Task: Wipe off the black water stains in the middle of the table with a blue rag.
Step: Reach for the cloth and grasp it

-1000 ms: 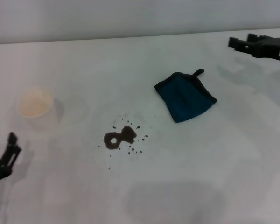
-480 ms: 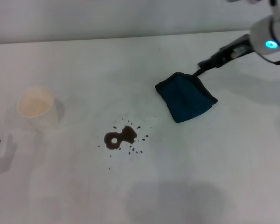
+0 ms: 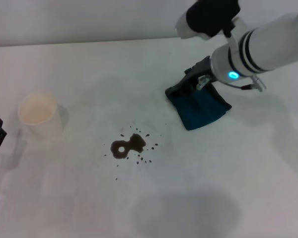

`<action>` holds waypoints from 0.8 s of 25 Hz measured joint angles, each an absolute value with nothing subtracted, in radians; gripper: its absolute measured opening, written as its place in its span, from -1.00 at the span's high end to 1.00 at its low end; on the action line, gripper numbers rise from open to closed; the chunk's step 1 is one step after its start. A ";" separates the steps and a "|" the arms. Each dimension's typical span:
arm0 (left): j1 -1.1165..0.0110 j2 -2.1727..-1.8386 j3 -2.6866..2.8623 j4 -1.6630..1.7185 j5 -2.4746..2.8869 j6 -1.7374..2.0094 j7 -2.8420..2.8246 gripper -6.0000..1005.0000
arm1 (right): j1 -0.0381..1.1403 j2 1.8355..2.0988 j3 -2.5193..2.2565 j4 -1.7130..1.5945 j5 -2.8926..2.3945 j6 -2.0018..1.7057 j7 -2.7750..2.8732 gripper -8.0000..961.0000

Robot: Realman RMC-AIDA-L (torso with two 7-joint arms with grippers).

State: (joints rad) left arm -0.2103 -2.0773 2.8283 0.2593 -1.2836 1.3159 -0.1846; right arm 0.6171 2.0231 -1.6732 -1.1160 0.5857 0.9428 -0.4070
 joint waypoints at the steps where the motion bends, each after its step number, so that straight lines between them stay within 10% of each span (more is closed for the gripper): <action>1: -0.212 -2.077 2.829 0.255 -1.283 1.316 -0.185 -0.78 | 0.620 2.024 -1.675 -1.094 0.590 0.928 -0.404 -0.64; 20: -0.213 -2.074 2.830 0.204 -1.276 1.315 -0.284 -0.78 | 0.626 2.023 -1.669 -0.905 0.618 0.816 -0.316 -0.42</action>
State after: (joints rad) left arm -0.2129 -2.0740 2.8301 0.2042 -1.2756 1.3145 -0.2836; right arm 0.6262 2.0227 -1.6692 -0.9052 0.6177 0.8163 -0.3156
